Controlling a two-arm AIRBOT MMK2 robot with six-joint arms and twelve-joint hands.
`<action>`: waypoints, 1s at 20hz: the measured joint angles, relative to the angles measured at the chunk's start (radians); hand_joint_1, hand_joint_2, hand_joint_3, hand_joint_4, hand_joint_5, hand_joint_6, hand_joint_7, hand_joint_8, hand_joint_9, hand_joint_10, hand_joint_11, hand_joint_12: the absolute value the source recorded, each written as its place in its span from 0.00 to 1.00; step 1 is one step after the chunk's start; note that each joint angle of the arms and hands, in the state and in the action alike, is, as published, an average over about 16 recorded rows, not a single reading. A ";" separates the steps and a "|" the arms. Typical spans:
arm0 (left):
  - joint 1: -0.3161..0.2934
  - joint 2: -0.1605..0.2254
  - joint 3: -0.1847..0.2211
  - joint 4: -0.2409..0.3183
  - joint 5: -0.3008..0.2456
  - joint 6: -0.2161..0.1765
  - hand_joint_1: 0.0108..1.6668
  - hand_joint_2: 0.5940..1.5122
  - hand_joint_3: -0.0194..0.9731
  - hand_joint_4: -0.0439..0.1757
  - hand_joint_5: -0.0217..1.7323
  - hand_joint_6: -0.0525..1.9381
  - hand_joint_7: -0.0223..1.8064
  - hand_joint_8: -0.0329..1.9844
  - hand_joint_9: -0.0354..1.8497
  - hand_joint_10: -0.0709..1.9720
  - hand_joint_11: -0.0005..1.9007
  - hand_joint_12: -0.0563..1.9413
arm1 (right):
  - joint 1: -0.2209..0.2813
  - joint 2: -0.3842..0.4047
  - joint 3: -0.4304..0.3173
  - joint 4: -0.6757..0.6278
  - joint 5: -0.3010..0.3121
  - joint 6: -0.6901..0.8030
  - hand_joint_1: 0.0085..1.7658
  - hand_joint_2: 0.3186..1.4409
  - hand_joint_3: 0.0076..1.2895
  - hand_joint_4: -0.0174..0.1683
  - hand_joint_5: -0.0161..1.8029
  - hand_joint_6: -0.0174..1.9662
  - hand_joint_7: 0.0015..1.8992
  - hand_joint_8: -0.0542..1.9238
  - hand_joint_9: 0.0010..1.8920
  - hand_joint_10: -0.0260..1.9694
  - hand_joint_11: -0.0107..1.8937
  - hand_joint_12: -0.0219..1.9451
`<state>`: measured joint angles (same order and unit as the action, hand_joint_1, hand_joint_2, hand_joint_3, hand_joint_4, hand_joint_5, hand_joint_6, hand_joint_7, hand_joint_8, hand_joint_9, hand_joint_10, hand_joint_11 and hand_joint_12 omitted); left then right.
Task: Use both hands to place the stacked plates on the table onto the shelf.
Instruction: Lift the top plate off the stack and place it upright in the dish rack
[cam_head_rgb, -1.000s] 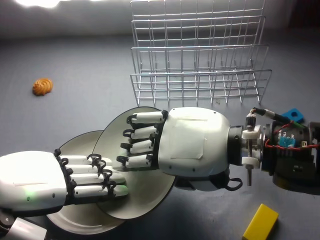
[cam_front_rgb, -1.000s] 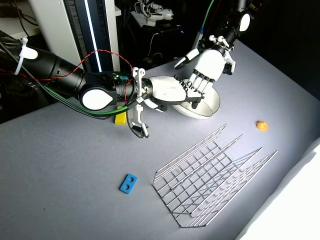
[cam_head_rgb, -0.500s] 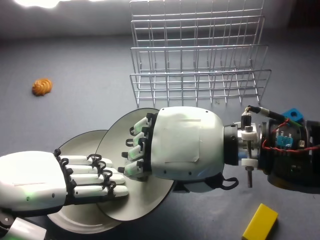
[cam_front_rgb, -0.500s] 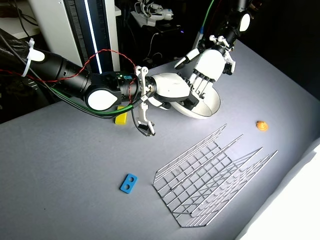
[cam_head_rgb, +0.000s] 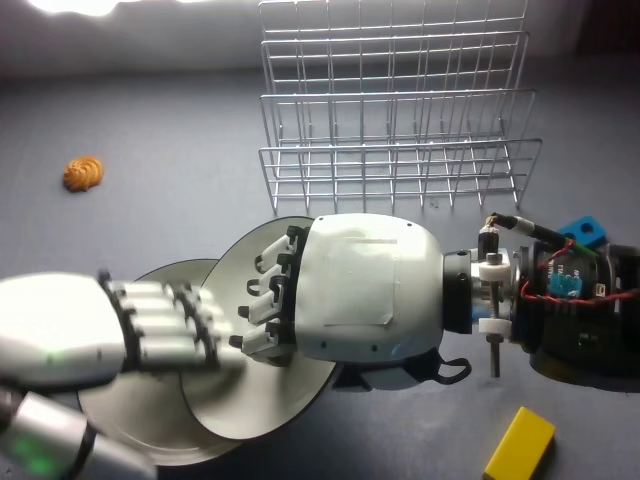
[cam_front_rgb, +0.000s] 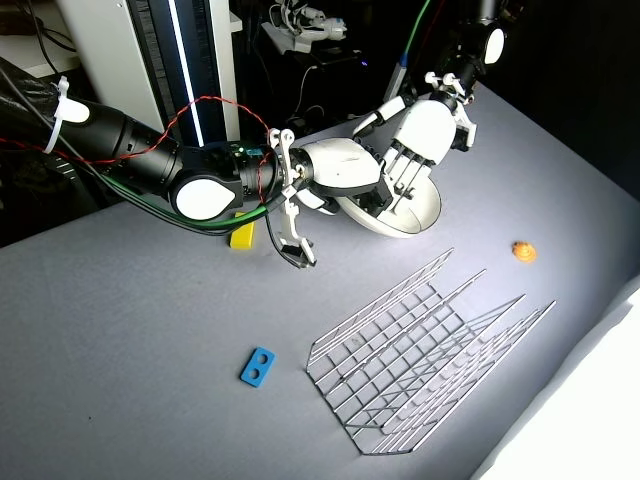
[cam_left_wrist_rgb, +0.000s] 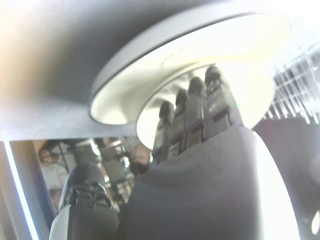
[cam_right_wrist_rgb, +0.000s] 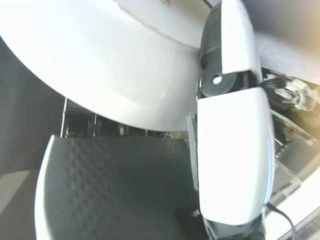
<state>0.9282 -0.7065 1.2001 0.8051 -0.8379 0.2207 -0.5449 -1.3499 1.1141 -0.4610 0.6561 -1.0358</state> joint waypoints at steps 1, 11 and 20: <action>-0.006 0.002 0.009 -0.012 -0.003 -0.001 0.00 0.61 0.04 0.20 0.05 0.03 0.04 0.02 0.04 0.04 0.01 0.04 | 0.000 0.000 -0.001 0.001 0.001 0.001 0.67 0.58 0.00 0.11 0.46 0.48 0.47 0.46 0.50 0.41 0.45 0.72; -0.056 0.034 0.103 -0.118 -0.030 -0.008 0.01 0.62 0.04 0.17 0.05 0.03 0.04 0.02 0.04 0.04 0.01 0.03 | 0.014 0.019 -0.036 0.006 -0.005 0.009 0.69 0.58 0.00 0.07 0.48 0.47 0.49 0.50 0.49 0.60 0.45 0.77; -0.082 0.050 0.164 -0.112 -0.037 -0.010 0.01 0.63 0.04 0.18 0.05 0.03 0.05 0.02 0.05 0.04 0.01 0.03 | 0.064 0.097 -0.119 0.028 -0.029 0.020 0.73 0.59 0.00 0.09 0.49 0.48 0.51 0.52 0.51 0.62 0.45 0.77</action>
<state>0.8463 -0.6566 1.3642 0.6934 -0.8753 0.2112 -0.4806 -1.2534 0.9947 -0.4326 0.6273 -1.0156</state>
